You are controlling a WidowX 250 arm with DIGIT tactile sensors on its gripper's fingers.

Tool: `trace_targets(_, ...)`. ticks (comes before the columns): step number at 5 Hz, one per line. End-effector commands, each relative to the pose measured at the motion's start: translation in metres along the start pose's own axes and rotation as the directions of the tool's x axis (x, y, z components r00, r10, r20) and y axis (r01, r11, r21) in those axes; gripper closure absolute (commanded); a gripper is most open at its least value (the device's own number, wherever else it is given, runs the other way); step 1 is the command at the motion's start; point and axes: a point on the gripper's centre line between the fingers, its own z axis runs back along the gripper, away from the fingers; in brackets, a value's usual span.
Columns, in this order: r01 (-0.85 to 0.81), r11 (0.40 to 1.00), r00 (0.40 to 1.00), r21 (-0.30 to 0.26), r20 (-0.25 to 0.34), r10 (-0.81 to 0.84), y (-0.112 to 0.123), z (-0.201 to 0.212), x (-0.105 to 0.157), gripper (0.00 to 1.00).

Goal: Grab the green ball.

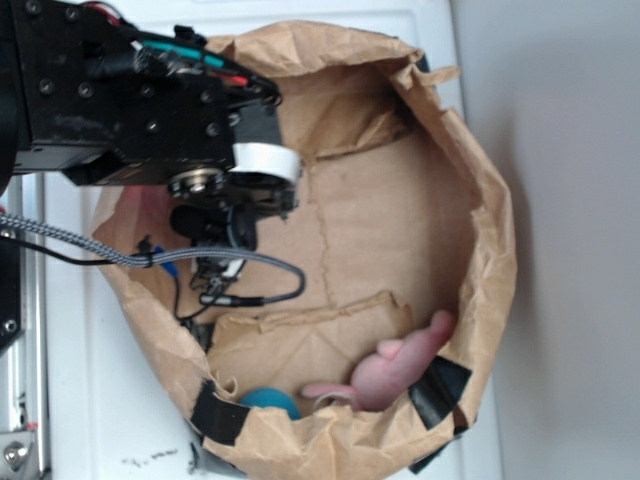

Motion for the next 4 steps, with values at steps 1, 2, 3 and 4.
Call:
trace_targets(1, -0.064, 0.997, 0.995, 0.051, 0.075, 0.06, -0.001, -0.025, 0.018, 1.0)
trace_targets(2, -0.094, 0.995, 0.994, 0.045, 0.058, 0.091, -0.004, -0.021, 0.027, 1.0)
trace_targets(3, -0.116, 0.993, 0.993, 0.002, 0.036, 0.116, -0.004, 0.005, 0.034, 1.0)
trace_targets(4, -0.152, 0.986, 0.987, -0.067, 0.046, 0.155, -0.001, 0.055, 0.037, 1.0)
